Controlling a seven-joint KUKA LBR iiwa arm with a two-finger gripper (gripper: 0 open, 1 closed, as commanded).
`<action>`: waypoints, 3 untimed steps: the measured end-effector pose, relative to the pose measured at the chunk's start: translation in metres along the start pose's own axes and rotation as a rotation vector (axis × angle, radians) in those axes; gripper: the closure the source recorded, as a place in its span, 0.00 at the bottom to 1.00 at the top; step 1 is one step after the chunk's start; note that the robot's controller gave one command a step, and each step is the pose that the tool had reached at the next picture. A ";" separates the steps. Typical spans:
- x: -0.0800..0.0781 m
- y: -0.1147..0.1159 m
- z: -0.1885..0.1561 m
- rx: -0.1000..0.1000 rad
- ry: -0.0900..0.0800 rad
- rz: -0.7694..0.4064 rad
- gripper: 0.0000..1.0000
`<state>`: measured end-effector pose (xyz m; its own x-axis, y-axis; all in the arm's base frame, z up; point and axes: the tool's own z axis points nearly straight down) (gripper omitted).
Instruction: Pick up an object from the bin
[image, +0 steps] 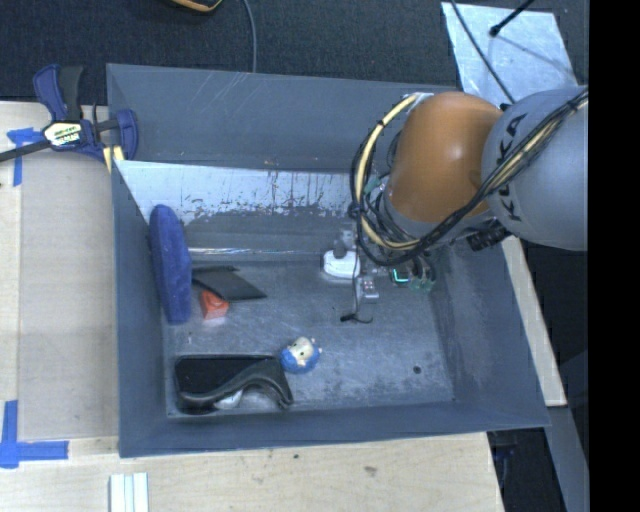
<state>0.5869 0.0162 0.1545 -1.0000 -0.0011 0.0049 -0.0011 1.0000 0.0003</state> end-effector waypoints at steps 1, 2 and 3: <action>-0.041 -0.008 0.052 0.001 -0.008 -0.195 0.00; -0.034 -0.045 0.083 0.000 -0.010 0.010 0.00; -0.036 -0.045 0.080 0.000 -0.016 0.009 1.00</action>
Offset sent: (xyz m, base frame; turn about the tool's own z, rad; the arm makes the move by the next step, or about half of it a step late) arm 0.0408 -0.0077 -0.0504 -0.1955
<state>0.6221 -0.0285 0.0741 -0.9999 0.0084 -0.0108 0.0084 1.0000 0.0003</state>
